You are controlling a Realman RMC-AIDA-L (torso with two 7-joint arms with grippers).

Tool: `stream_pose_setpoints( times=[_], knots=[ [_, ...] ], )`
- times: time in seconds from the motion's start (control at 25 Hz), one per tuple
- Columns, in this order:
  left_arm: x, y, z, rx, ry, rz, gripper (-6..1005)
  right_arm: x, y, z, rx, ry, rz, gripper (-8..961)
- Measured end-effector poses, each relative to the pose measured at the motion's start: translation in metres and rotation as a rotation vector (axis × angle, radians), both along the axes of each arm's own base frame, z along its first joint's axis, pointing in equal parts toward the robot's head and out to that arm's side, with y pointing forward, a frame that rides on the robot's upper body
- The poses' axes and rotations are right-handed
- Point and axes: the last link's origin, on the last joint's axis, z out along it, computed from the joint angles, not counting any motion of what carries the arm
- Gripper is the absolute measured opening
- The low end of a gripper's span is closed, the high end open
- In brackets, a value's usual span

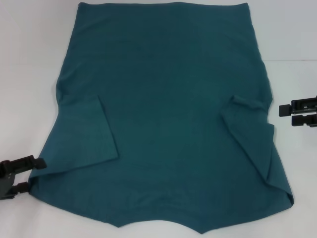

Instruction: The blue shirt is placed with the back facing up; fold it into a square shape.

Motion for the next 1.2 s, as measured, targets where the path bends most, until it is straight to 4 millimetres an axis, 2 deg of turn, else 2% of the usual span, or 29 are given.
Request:
stream_pose_setpoints(
  times=[0.52, 1.2],
  knots=[
    [0.015, 0.014, -0.015, -0.055, -0.007, -0.054, 947, 0.003, -0.002, 0.001, 0.004, 0.002, -0.007, 713],
    [0.026, 0.027, -0.021, -0.075, -0.024, -0.078, 913, 0.004, -0.003, 0.004, 0.02, 0.02, -0.005, 712]
  ],
)
